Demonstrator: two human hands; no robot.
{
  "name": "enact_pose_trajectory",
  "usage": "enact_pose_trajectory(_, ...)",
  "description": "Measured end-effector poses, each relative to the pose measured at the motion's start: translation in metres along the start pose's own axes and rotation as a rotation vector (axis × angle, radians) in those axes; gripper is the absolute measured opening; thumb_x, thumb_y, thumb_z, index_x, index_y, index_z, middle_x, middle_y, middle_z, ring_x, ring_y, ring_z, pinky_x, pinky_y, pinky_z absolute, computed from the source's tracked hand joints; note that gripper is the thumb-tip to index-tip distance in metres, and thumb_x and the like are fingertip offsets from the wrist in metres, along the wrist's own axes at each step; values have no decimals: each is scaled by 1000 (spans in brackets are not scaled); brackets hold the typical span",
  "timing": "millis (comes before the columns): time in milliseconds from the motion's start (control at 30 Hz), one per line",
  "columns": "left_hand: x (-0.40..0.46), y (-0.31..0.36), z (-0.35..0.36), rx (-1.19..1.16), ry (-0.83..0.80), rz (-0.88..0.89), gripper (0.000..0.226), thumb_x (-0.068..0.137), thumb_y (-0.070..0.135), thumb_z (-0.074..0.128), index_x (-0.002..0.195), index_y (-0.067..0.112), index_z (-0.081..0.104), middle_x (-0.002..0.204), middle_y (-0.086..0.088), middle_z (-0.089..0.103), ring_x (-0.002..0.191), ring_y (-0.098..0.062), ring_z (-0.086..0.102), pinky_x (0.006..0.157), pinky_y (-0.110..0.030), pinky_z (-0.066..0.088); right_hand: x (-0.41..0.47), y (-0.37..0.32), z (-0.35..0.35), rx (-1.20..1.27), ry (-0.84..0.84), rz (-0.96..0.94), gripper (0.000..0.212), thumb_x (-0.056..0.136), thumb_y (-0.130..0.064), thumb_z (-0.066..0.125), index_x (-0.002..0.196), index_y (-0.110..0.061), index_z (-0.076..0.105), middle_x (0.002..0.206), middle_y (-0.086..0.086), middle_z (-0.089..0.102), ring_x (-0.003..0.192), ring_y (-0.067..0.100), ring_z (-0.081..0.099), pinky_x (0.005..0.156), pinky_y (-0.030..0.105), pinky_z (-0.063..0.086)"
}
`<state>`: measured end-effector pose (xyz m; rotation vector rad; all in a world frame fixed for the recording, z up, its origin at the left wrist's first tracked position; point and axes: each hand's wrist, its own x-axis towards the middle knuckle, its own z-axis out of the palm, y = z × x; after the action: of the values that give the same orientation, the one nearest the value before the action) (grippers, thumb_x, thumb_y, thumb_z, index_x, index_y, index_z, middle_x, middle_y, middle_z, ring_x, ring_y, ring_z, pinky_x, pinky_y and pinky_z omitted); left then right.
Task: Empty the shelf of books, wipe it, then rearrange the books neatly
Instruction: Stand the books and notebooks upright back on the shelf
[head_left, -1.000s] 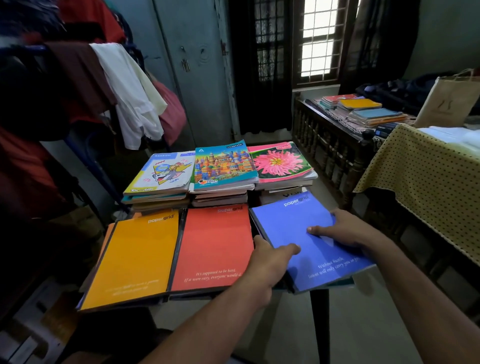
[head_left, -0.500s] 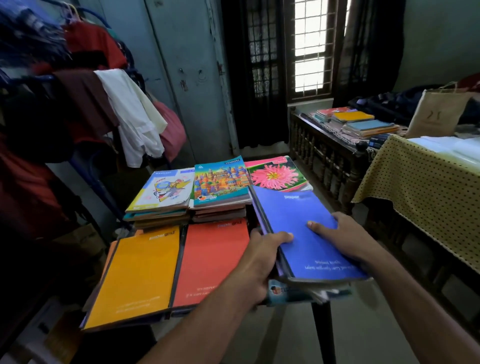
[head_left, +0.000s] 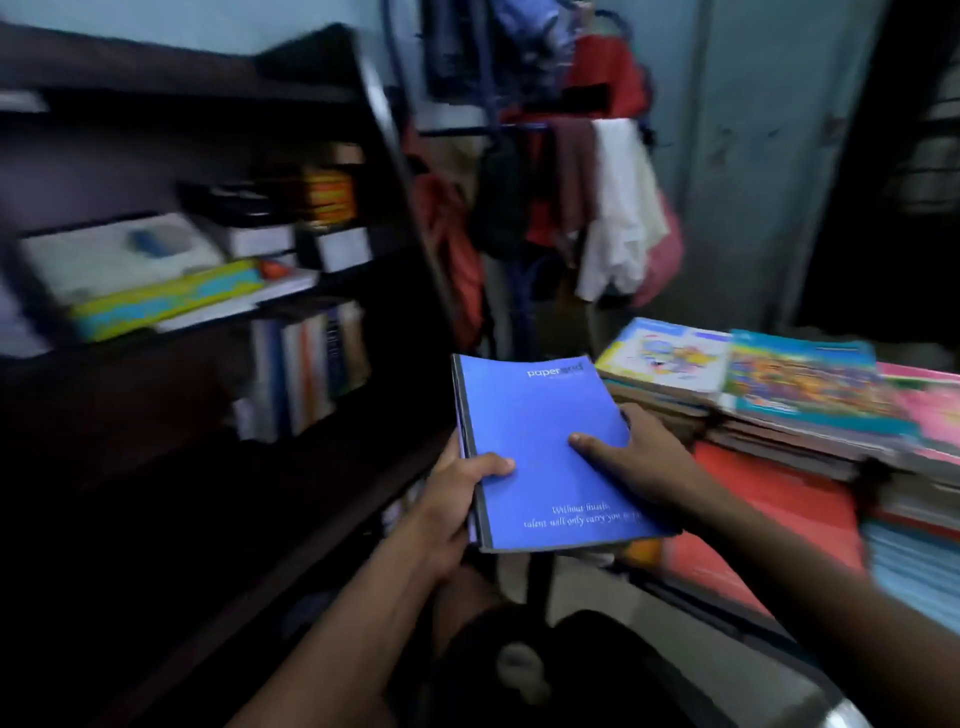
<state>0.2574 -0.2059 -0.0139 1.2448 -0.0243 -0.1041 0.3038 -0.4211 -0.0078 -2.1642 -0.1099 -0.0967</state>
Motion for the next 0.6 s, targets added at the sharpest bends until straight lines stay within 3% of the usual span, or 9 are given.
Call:
enact_pose_trajectory(67,-10,15,-53,-8,129,45,70,68,1,65,135,14,54,126,-18,68,113,-43,66,89,-57,57,15,-33,56,21,-64,-46,51,83,-52,76,116,-21,55,99,-15,61,85,4,62,66,26,48)
enact_pose_trajectory(200,-34,37,-148,-53,352,84,74,62,0,65,134,12,54,123,-20,70,105,-41,69,76,-49,63,41,-85,160,-23,-205,-125,57,77,-58,77,114,-20,57,111,-1,68,97,18,66,84,36,54)
enact_pose_trajectory(300,-51,45,-197,-39,505,85,66,59,-3,69,123,8,55,113,-23,70,81,-33,73,57,-37,60,46,-112,216,-47,-292,-163,57,78,-52,79,117,-18,55,122,3,65,110,23,63,90,35,51)
enact_pose_trajectory(367,-59,46,-226,33,604,56,57,70,-10,70,121,8,53,112,-24,68,75,-29,71,52,-31,57,46,-124,247,-86,-339,-188,54,82,-45,78,121,-17,53,126,3,63,115,23,61,86,29,46)
enact_pose_trajectory(500,-70,38,-260,132,703,-35,45,84,-10,64,123,9,52,116,-22,67,81,-30,68,55,-29,56,51,-132,285,-105,-390,-208,46,83,-42,78,116,-19,56,115,-2,63,100,16,59,78,26,41)
enact_pose_trajectory(567,-67,34,-274,234,753,-36,38,85,2,72,117,14,57,117,-18,66,91,-29,68,66,-32,58,57,-131,293,-51,-395,-191,44,80,-42,81,112,-20,59,109,-8,64,93,11,60,78,26,45)
enact_pose_trajectory(600,-67,36,-283,405,808,-33,35,82,14,78,111,18,60,121,-14,63,99,-29,65,77,-35,57,61,-127,300,-10,-399,-167,44,78,-42,83,108,-20,61,108,-8,67,91,10,64,79,28,51)
